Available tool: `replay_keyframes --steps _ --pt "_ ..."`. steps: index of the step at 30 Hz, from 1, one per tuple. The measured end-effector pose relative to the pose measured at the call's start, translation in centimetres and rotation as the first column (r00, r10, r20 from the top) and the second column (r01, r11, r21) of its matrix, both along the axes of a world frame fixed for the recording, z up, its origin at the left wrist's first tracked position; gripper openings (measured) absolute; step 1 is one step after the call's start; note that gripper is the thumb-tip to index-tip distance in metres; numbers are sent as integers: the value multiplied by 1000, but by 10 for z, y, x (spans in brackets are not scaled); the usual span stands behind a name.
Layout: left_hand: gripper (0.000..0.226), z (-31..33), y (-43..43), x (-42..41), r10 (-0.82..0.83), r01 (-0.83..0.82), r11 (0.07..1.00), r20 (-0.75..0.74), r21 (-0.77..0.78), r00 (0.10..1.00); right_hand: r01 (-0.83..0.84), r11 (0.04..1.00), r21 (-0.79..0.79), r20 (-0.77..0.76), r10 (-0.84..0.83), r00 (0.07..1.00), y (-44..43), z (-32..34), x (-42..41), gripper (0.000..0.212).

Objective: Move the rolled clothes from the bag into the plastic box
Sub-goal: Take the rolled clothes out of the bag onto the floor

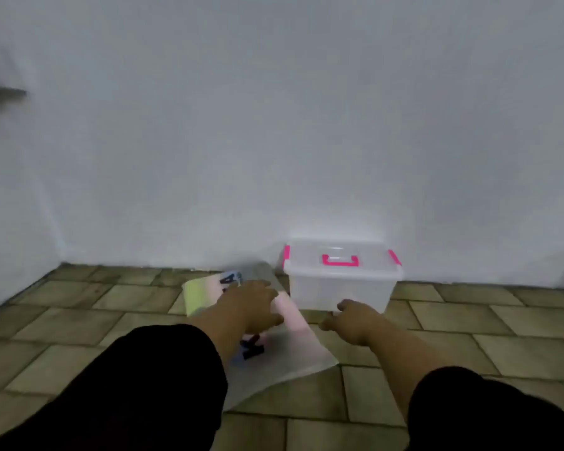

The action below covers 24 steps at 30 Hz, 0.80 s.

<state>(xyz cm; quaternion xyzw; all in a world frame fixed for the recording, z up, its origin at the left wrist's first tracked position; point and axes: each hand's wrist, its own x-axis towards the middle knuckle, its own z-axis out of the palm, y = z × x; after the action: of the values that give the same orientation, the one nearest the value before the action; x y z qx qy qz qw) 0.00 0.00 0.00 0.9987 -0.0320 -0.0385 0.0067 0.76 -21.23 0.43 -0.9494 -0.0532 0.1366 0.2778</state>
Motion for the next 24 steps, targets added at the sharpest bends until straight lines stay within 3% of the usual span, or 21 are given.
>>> replay_keyframes --steps 3,9,12,18,21,24 --pt "73 -42 17 -13 29 -19 997 -130 78 991 143 981 132 -201 -115 973 22 -51 -18 69" --pt "90 -82 31 -35 69 -56 994 -136 96 988 413 821 393 -184 -370 911 42 -98 -27 24" --pt "91 -78 25 -49 89 -80 994 -142 68 986 452 745 490 -275 -361 891 33 -106 -29 25" --pt "94 -60 -31 -72 138 -123 990 -264 74 955 355 817 453 -236 -274 932 -10 -96 -2 25" --pt "87 -45 -47 -63 -8 24 998 -238 62 971 394 833 389 -127 -375 918 -32 -95 18 21" --pt "88 -55 -54 -53 -96 105 994 -224 29 970 494 761 421 -91 -506 857 -48 -95 30 16"
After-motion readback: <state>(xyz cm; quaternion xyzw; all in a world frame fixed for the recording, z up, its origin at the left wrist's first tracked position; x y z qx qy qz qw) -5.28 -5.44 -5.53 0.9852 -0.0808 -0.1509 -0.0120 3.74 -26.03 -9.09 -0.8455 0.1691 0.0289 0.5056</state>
